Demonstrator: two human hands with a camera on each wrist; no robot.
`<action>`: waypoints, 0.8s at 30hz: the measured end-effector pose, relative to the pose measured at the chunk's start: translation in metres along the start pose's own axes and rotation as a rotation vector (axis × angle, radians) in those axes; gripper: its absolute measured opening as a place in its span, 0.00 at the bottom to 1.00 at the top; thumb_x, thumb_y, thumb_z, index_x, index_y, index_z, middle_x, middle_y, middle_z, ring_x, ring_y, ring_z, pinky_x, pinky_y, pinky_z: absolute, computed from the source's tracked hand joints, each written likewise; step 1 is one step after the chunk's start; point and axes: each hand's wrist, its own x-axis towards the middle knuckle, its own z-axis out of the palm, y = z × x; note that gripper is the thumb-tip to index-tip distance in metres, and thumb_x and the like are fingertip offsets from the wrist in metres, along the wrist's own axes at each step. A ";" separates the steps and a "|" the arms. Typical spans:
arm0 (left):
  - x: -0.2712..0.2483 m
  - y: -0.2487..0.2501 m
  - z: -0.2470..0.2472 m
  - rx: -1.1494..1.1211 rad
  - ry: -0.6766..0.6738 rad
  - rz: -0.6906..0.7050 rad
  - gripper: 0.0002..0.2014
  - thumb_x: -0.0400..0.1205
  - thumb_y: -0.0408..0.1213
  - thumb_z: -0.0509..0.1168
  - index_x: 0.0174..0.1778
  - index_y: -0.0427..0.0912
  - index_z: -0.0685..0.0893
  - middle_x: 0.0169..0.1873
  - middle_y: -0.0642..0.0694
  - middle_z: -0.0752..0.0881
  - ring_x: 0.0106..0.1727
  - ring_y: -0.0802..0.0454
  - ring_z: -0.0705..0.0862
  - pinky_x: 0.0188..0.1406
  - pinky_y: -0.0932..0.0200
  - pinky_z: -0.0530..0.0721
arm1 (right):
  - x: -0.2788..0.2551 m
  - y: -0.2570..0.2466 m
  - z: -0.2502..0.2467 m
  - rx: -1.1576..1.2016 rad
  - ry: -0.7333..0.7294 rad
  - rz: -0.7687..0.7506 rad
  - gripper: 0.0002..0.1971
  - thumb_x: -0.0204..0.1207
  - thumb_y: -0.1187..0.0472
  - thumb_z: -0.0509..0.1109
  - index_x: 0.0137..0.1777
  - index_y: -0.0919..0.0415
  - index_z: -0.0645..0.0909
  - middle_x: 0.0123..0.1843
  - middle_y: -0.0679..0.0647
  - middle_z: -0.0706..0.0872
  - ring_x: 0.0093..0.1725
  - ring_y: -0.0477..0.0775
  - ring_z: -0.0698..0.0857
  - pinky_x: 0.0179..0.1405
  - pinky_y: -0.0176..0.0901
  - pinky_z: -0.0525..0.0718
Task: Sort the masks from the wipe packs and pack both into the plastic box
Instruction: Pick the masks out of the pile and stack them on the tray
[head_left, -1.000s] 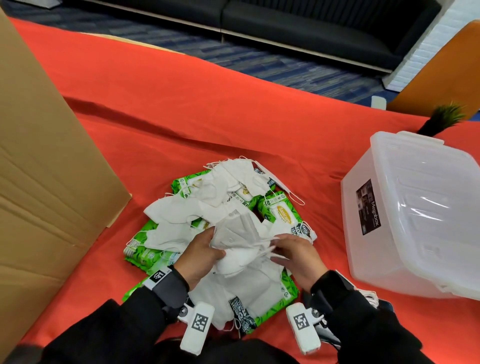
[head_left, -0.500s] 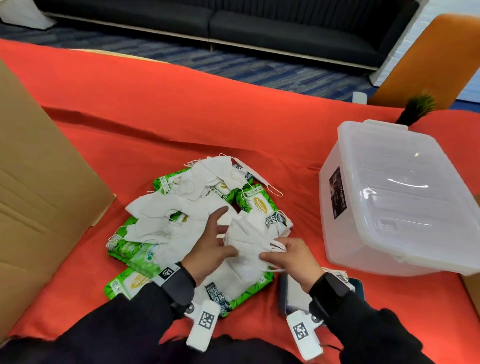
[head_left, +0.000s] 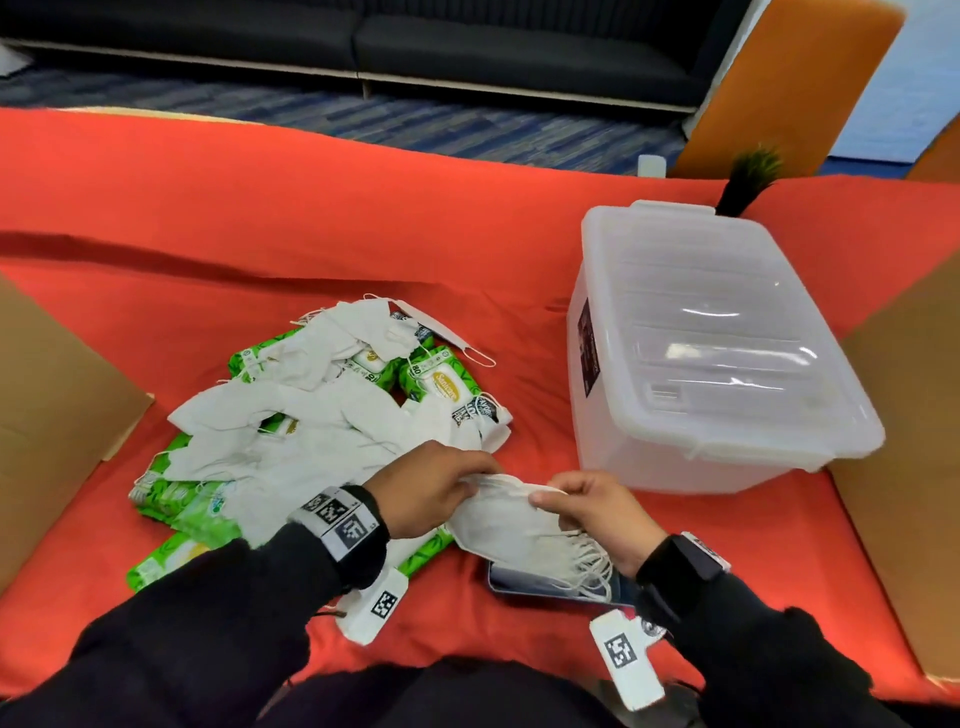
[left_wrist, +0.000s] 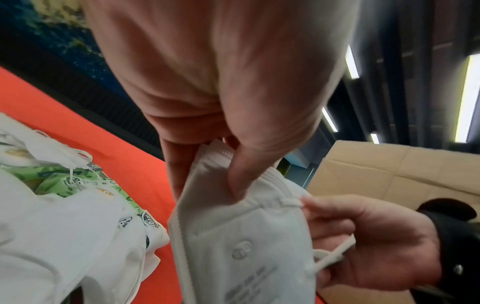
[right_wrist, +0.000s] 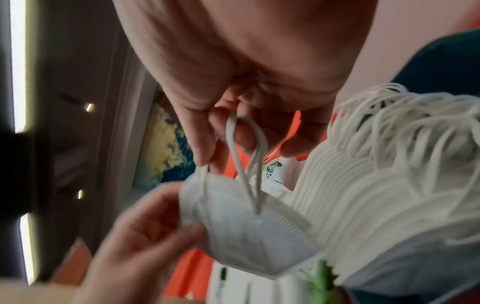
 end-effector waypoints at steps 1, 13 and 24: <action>0.002 0.001 0.002 0.022 -0.003 0.002 0.20 0.82 0.31 0.63 0.66 0.55 0.84 0.59 0.53 0.90 0.59 0.54 0.86 0.58 0.59 0.81 | -0.003 -0.001 -0.006 0.096 0.006 0.031 0.11 0.75 0.59 0.80 0.32 0.56 0.86 0.25 0.49 0.75 0.30 0.48 0.72 0.29 0.35 0.71; -0.006 0.000 0.035 -0.954 -0.062 -0.554 0.18 0.82 0.19 0.63 0.65 0.37 0.86 0.55 0.39 0.91 0.49 0.47 0.91 0.43 0.51 0.91 | -0.005 0.024 -0.051 0.253 -0.137 -0.017 0.42 0.54 0.46 0.92 0.69 0.53 0.81 0.54 0.57 0.85 0.54 0.53 0.86 0.55 0.49 0.86; -0.013 0.018 0.055 -0.719 0.395 -0.358 0.16 0.77 0.25 0.68 0.57 0.48 0.86 0.52 0.48 0.92 0.55 0.46 0.91 0.54 0.46 0.89 | 0.038 0.061 -0.051 -1.056 -0.161 -0.248 0.41 0.63 0.37 0.77 0.77 0.49 0.74 0.70 0.53 0.85 0.68 0.58 0.83 0.66 0.54 0.81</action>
